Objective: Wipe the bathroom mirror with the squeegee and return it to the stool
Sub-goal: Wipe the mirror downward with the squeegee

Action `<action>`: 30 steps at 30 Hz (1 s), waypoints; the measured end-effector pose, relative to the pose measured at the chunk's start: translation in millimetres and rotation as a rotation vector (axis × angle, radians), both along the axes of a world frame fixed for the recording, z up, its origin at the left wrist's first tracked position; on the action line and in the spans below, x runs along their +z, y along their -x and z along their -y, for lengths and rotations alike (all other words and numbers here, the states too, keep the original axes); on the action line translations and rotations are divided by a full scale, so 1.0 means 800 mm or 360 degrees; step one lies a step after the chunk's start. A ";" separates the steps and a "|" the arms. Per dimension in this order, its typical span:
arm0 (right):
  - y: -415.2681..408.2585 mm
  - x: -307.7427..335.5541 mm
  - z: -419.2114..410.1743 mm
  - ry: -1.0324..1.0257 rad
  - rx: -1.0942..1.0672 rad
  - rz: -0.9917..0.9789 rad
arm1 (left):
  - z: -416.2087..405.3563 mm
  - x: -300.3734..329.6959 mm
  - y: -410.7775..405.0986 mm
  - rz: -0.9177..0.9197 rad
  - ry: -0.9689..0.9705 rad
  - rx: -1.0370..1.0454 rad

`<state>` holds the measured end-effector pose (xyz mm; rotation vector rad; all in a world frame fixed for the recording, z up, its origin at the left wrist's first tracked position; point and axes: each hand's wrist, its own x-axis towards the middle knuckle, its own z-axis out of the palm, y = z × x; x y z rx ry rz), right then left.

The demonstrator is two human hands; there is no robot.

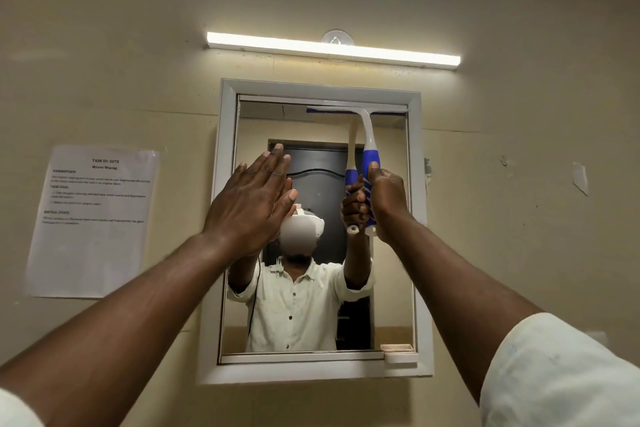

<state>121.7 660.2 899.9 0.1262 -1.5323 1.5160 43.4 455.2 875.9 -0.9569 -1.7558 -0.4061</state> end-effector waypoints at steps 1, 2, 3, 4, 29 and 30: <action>0.001 0.001 0.001 0.0011 0.0000 0.0002 | 0.000 -0.001 0.001 0.0009 0.0002 0.0003; 0.003 0.001 0.001 0.0024 0.0003 0.0007 | 0.000 -0.001 0.003 0.0017 0.0003 0.0005; 0.004 0.001 0.002 0.0033 0.0007 0.0012 | 0.000 -0.002 0.003 0.0024 0.0004 0.0006; 0.005 0.002 0.003 0.0040 0.0010 0.0015 | 0.000 -0.003 0.004 0.0028 0.0004 0.0007; -0.008 -0.033 0.014 0.0139 -0.0007 0.0043 | 0.013 -0.040 -0.006 0.0111 0.0074 0.0015; -0.009 -0.036 0.014 0.0145 -0.0001 0.0056 | 0.014 -0.042 -0.007 0.0112 0.0075 0.0012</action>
